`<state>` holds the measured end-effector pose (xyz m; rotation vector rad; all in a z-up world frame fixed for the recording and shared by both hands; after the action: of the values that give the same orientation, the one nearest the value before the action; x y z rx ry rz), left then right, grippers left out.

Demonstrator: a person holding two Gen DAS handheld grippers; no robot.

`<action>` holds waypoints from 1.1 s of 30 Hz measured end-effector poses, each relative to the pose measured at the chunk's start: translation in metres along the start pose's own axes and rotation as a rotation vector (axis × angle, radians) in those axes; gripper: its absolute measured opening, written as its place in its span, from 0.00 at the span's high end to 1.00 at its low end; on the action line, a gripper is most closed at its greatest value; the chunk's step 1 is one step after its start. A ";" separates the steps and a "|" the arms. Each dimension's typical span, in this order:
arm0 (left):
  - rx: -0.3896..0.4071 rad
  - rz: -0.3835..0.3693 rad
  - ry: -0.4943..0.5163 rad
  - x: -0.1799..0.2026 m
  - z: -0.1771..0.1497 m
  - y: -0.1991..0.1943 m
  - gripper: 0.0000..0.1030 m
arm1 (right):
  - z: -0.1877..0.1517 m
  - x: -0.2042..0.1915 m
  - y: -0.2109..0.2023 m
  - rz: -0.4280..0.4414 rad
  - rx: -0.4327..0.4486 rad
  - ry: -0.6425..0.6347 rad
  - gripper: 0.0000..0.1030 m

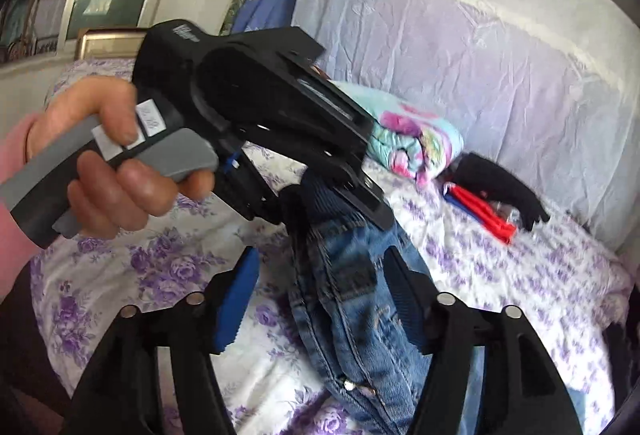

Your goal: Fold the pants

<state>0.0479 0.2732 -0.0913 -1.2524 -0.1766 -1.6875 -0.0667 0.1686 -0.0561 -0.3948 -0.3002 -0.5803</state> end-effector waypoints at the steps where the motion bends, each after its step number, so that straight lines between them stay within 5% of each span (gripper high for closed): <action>1: 0.001 0.004 0.007 0.003 0.000 -0.001 0.47 | -0.001 -0.005 0.005 -0.021 -0.010 -0.040 0.31; 6: -0.004 -0.008 0.056 0.017 -0.002 -0.006 0.47 | -0.021 -0.016 0.038 -0.098 -0.114 -0.150 0.35; 8: -0.009 0.027 0.087 0.016 -0.005 -0.009 0.46 | -0.019 -0.013 0.036 -0.137 -0.094 -0.160 0.61; 10: -0.029 0.066 0.072 0.009 -0.007 -0.006 0.33 | -0.019 -0.007 0.032 -0.099 -0.094 -0.110 0.72; 16: -0.036 0.047 0.044 0.018 -0.013 0.001 0.36 | -0.012 -0.005 0.009 -0.111 -0.042 -0.113 0.73; 24: 0.065 -0.073 0.215 0.122 -0.023 -0.002 0.38 | 0.007 0.058 -0.062 -0.200 0.166 0.149 0.73; 33: -0.026 -0.172 0.438 0.243 -0.075 0.094 0.37 | -0.044 0.165 -0.151 -0.379 0.291 0.507 0.72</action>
<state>0.0760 0.0317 0.0285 -0.8765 0.0034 -2.0751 -0.0161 -0.0439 0.0097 0.1020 0.0351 -0.9685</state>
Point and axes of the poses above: each gripper's, at about its wrist camera, not at the fingertips, and y roughly the way its jaws point, x to its right, z to its top, the point moved 5 cm from there along y, roughly the way its jaws point, and after that the axes turned 13 degrees about x, right-handed, at the moved point
